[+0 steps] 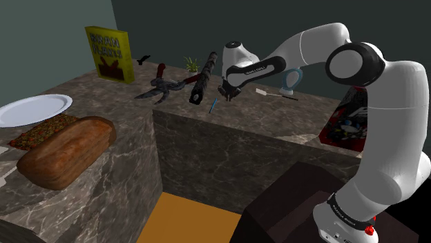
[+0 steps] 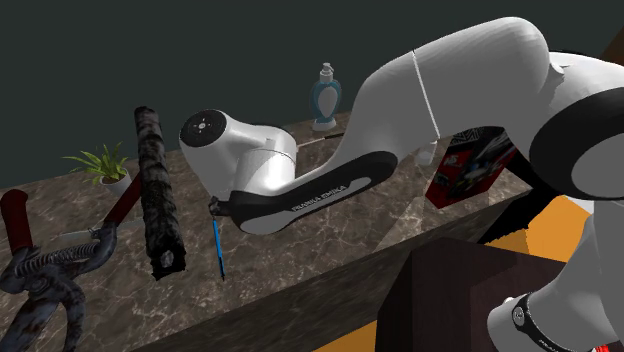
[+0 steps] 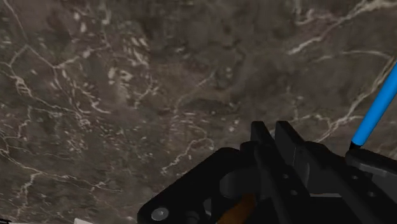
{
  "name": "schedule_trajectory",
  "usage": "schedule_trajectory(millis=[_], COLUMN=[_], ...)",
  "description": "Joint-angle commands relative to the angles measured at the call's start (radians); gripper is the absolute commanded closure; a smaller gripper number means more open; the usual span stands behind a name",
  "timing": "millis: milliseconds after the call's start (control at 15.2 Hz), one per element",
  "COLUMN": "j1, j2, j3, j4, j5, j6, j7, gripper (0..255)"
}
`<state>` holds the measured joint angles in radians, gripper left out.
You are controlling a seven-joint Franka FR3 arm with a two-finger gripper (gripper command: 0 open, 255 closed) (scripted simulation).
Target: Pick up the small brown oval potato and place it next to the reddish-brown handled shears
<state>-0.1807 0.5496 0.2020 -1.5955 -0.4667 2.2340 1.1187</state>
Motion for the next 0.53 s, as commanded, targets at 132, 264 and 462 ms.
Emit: schedule_trajectory(millis=[132,264,462], j1=[0.000,0.000,0.002], j2=[0.002,0.002,-0.019], j3=[0.000,0.000,0.006], j4=[0.001,0.001,0.001], j5=[0.000,0.000,0.008], j6=[-0.001,-0.001,-0.022], j7=[0.000,0.000,-0.004], gripper=[0,0,0])
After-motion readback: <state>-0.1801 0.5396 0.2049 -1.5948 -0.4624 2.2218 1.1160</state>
